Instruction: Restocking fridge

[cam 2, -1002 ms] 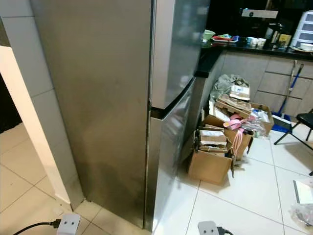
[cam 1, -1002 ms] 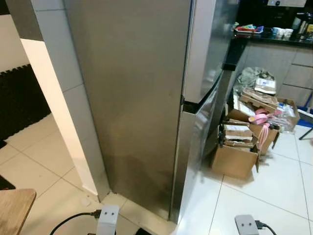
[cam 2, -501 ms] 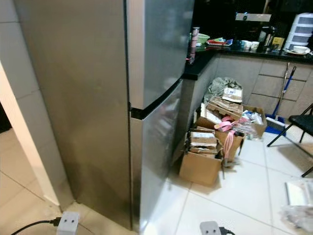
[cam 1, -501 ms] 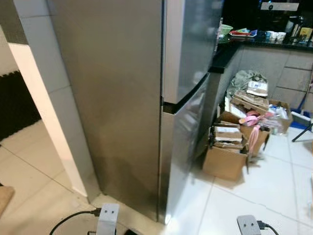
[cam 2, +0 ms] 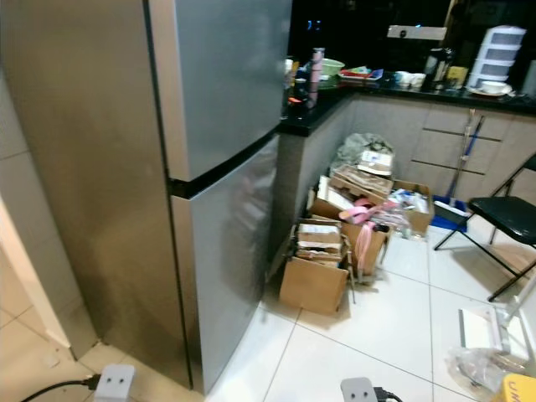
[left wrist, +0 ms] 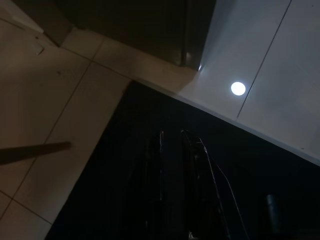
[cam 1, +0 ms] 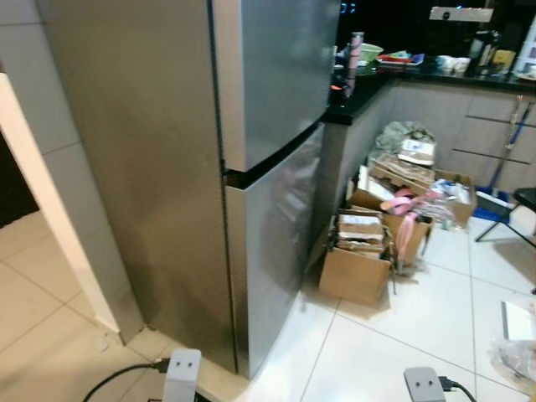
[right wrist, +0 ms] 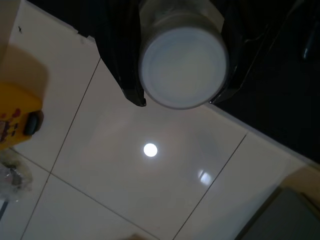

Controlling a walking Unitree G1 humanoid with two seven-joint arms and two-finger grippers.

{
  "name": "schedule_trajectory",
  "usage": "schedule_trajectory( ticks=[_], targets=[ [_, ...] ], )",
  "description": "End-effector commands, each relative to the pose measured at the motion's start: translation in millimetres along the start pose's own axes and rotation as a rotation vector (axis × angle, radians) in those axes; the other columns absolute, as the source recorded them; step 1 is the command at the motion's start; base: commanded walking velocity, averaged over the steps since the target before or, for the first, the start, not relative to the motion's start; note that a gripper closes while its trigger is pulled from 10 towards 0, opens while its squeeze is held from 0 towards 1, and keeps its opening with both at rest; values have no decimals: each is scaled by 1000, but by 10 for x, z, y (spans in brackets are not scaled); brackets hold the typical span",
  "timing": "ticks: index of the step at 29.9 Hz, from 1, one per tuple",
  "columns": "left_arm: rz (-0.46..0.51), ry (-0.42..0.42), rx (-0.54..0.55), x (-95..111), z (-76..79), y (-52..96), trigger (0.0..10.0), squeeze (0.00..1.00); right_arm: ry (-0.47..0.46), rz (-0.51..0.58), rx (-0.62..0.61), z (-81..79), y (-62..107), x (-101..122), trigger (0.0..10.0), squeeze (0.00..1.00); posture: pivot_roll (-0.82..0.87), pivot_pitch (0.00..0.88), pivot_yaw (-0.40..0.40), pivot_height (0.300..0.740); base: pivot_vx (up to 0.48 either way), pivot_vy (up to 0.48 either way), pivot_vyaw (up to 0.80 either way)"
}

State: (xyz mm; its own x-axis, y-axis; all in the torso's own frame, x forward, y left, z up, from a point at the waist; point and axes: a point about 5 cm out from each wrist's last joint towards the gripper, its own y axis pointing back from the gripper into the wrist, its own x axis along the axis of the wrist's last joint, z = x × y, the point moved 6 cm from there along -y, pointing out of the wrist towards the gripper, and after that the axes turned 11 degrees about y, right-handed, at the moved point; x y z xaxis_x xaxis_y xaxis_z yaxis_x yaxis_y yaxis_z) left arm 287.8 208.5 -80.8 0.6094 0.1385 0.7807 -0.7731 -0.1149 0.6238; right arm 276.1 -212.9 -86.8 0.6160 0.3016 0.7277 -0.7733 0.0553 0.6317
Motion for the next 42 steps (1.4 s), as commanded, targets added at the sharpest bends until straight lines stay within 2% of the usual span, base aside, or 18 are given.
schedule_trajectory(
  ticks=[1,11,14,17,19,29,36,42],
  targets=[
    [-28,11,10,-72,-47,13,10000,0,-12,2,3,-18,-5,15,10000,0,-47,46,-33,740,0,0,0],
    [-29,12,28,-66,-115,15,10000,0,-11,6,10,-57,-12,35,10000,0,-39,43,-33,740,0,313,0],
    [-30,-8,22,-66,-109,15,10000,0,-12,6,10,-58,-11,33,10000,0,-34,44,-28,740,0,0,0],
    [-34,-69,-7,-81,-65,18,10000,0,-32,-1,-3,-54,-5,7,10000,0,-26,48,-11,740,0,0,0],
    [-28,-73,-10,-57,-70,14,10000,0,-51,-6,-11,-65,3,-18,10000,0,-25,46,1,740,0,0,0],
    [-2,-57,-10,133,-99,-34,10000,0,-98,-10,-23,-137,36,-93,10000,0,-15,43,32,740,0,0,0],
    [-22,-49,8,82,-138,-26,10000,0,-104,-3,-28,-121,28,-66,10000,0,-26,46,29,740,0,0,0],
    [-26,-19,7,19,-92,-13,10000,0,-93,4,-31,-60,22,-44,10000,0,-35,50,14,740,0,0,0]
  ],
)
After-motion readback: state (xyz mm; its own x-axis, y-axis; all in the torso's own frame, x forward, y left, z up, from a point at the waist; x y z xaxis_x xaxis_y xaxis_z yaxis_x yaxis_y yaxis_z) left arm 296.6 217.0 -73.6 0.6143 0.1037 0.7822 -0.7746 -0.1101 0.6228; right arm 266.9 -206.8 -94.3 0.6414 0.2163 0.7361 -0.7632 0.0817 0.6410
